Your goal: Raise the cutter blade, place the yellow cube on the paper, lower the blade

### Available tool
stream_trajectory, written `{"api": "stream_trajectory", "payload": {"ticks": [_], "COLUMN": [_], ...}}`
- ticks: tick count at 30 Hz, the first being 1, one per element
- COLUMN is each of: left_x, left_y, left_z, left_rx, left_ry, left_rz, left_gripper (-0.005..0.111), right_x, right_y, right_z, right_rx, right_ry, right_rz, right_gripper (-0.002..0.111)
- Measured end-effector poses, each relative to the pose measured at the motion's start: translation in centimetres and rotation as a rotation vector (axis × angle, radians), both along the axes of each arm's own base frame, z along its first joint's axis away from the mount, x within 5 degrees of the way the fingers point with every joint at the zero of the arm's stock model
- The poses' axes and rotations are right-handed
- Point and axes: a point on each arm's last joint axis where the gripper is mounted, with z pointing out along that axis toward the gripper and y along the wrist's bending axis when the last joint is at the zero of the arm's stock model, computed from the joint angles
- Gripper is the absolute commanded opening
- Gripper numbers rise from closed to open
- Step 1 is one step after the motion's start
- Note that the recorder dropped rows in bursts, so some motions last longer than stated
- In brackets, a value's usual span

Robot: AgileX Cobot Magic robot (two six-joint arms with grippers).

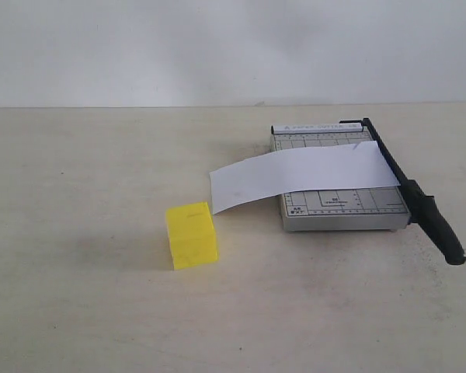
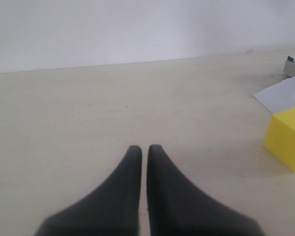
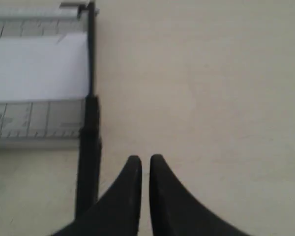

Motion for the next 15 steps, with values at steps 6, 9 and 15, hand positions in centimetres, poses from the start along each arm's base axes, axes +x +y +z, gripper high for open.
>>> {"api": "stream_trajectory", "payload": {"ticks": [6,9,15], "left_x": [0.0,0.0,0.0], "left_y": [0.0,0.0,0.0], "left_z": [0.0,0.0,0.0], "left_rx": [0.000,0.000,0.000], "left_ry": [0.000,0.000,0.000], "left_rz": [0.000,0.000,0.000], "left_gripper": [0.004,0.004,0.004], "right_x": [2.0,2.6,3.7], "right_y": [2.7,2.9,2.9], "right_z": [-3.2,-4.0,-5.8], "right_rx": [0.009,0.029,0.084], "right_ry": [0.111,0.126,0.175], "right_rz": [0.199,0.185,0.117], "right_gripper": [0.060,0.060,0.060]}}
